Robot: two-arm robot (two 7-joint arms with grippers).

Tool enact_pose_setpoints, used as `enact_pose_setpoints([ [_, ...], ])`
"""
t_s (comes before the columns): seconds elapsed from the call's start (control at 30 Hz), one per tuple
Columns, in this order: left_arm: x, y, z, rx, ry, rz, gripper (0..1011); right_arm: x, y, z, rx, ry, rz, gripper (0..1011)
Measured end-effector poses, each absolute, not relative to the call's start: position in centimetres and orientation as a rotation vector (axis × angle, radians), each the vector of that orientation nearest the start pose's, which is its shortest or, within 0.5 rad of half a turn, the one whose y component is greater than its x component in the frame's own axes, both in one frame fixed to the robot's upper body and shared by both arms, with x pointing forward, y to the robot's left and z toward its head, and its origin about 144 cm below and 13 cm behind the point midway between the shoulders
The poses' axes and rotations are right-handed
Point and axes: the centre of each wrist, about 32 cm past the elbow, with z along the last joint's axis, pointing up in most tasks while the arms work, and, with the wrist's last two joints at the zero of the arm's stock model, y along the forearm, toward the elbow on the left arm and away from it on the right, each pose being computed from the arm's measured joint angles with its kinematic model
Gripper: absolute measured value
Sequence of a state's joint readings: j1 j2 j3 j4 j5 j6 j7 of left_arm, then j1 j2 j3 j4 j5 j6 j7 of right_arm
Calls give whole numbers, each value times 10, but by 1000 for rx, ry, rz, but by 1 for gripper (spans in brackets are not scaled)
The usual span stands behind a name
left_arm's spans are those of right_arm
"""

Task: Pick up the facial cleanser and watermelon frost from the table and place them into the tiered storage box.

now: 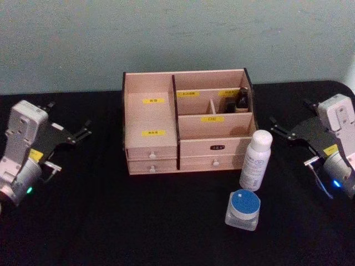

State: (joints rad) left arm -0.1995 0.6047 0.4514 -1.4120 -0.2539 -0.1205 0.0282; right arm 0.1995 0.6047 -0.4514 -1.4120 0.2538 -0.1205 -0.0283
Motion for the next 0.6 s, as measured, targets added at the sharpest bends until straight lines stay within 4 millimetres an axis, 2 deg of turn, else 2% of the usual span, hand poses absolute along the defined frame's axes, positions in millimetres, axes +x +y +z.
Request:
enact_pose_setpoints([
  [0.6, 489, 310, 1140, 304, -285, 1248, 1001, 489, -310, 1140, -304, -285, -1248, 1000],
])
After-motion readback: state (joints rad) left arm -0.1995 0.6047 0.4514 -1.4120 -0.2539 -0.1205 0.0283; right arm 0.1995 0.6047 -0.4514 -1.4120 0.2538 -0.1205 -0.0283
